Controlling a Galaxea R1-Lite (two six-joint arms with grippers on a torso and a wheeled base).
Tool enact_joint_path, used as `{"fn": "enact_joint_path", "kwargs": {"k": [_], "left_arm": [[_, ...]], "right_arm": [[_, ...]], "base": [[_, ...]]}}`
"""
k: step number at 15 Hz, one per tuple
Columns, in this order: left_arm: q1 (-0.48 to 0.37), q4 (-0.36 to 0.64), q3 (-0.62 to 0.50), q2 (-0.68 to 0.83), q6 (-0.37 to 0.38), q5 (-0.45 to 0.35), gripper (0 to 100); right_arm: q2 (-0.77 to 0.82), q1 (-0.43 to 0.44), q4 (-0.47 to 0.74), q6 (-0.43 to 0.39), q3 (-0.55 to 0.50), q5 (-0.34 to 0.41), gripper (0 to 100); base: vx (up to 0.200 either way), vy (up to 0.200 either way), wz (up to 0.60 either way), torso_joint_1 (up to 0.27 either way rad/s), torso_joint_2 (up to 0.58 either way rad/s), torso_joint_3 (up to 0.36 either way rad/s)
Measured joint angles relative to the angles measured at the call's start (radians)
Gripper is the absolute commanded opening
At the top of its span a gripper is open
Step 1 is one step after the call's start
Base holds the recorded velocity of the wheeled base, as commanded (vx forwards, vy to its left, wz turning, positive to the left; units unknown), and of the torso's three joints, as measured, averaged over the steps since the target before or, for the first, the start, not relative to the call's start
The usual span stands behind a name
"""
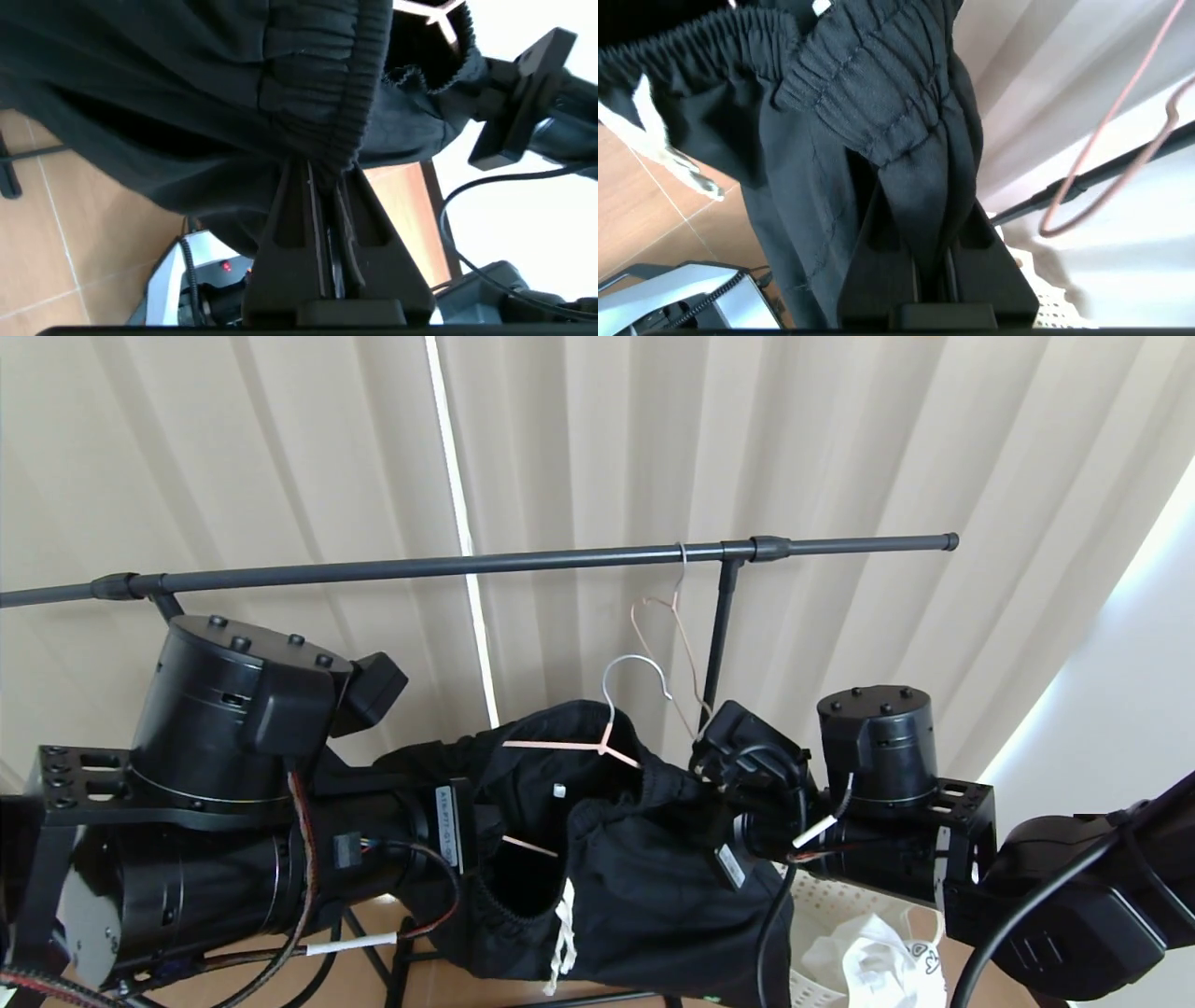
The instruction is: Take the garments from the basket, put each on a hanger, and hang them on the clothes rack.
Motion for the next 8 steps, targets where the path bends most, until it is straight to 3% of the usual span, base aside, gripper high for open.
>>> {"fn": "enact_joint_path", "kwargs": {"k": [5,8], "left_arm": [[-0.039,-0.125,0.083,0.013,0.027,0.057,0],[-0.053,-0.202,0.123,0.019,0.041,0.077,0]], "right_arm": [[-0.046,0.037,-0.008,0.000,0.011,-0.003,0],[-0.059,0.062,-0.076,-0.001,0.032,-0.007,0]], "base": [[0.000,0.000,0.00,0.000,0.00,0.000],[0.000,0.000,0.00,0.000,0.00,0.000]]}}
